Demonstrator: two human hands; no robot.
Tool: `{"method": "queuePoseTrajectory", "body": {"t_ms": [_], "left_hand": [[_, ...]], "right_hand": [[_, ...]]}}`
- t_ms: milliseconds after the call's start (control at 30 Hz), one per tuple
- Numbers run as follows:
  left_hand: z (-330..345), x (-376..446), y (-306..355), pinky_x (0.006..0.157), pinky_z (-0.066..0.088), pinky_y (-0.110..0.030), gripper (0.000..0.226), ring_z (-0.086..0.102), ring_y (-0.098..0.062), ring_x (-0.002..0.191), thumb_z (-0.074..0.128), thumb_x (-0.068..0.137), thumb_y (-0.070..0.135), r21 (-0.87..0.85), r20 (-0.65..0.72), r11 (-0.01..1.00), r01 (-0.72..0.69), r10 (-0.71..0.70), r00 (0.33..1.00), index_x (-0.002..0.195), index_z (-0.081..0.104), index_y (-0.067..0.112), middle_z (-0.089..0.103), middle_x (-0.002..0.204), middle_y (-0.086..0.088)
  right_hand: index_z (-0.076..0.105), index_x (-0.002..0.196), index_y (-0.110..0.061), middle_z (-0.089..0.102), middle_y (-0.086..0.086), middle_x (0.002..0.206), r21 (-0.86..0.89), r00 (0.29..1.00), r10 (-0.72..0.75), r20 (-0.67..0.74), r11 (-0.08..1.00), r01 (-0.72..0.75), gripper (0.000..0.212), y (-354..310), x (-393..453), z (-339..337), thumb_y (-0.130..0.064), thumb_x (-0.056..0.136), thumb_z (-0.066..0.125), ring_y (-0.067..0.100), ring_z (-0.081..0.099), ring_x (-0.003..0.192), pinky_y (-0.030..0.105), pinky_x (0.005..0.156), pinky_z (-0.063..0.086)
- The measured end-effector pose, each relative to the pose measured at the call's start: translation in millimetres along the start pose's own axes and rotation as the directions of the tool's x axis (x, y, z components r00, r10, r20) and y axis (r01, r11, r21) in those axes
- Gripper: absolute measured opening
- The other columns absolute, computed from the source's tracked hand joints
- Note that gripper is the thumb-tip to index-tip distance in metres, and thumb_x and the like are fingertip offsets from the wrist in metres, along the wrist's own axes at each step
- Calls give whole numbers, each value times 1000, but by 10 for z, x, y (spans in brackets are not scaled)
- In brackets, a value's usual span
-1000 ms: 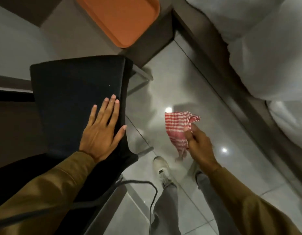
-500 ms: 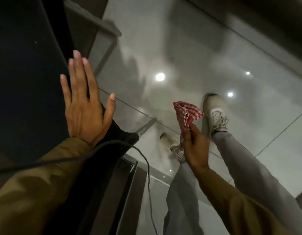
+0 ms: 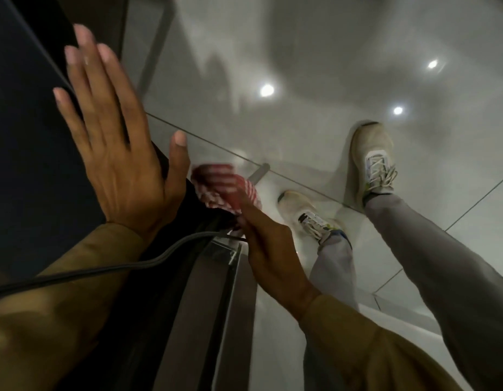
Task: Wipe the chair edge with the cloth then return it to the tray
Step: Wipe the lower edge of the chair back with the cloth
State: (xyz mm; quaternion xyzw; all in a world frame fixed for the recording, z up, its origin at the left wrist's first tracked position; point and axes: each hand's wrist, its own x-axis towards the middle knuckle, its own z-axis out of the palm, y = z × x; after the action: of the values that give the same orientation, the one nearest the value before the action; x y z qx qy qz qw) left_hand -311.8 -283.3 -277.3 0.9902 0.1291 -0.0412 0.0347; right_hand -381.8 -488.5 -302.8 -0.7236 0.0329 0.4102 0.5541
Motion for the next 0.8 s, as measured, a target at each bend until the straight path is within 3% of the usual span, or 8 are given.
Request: {"method": "queuePoseTrajectory", "body": {"t_ms": [100,200,333,433,500,600,700,800], "left_hand": [[-20,11,25,133,13,-72,83,22,-59,161,27,108,45,-6,14,1000,18,-18,1000,161,22,-19,23,169,-43],[-10,8,22,131,16,-73,82,23,-58,162,27,108,43,-8,5,1000,15,-15,1000,161,24,-18,25,170,-41],[35,-24,-18,128,23,-74,80,26,-57,161,27,109,42,-28,-13,999,27,-28,1000,161,26,-19,27,169,-41],[72,-39,-79,127,24,-73,78,27,-56,161,27,110,41,-34,-19,999,20,-20,1000,161,27,-19,27,169,-41],[95,-34,-104,129,20,-75,78,27,-57,161,26,110,41,-30,-47,1000,-5,4,999,160,28,-19,28,169,-41],[119,-11,-112,133,13,-67,79,27,-54,161,23,109,44,3,-99,1000,-28,28,995,161,29,-15,31,169,-38],[99,-17,-124,137,9,-57,78,25,-46,164,24,108,45,38,-114,999,-33,38,993,165,28,-9,29,173,-32],[98,-25,-127,137,9,-57,79,24,-43,166,26,107,46,38,-88,998,-47,50,995,167,25,-4,27,175,-28]], "right_hand": [[61,143,-3,69,14,140,-10,999,-4,-41,1000,4,53,103,59,32,19,98,46,30,65,131,32,118,49],[74,120,3,79,14,112,-68,996,1,-92,998,-7,41,329,231,67,22,92,52,29,76,106,42,97,61],[76,110,4,71,0,97,-173,994,73,-77,981,-85,30,653,525,38,18,93,56,7,66,88,21,84,58],[73,106,13,70,20,82,-172,982,188,-31,967,-190,25,864,808,-21,18,94,52,-6,62,61,12,64,52],[71,111,16,73,33,97,-147,966,256,-21,955,-256,26,945,956,-21,18,95,50,-2,62,63,-1,67,50],[70,122,7,73,27,118,-129,936,346,-63,927,-351,29,944,991,40,11,101,51,24,68,98,24,100,57],[70,125,1,74,16,117,-100,953,295,-65,948,-301,27,698,767,75,0,105,53,31,70,113,10,93,49],[75,120,-7,78,5,105,-61,996,71,-54,995,-75,26,354,375,32,-4,106,53,12,74,100,5,85,53]]}}
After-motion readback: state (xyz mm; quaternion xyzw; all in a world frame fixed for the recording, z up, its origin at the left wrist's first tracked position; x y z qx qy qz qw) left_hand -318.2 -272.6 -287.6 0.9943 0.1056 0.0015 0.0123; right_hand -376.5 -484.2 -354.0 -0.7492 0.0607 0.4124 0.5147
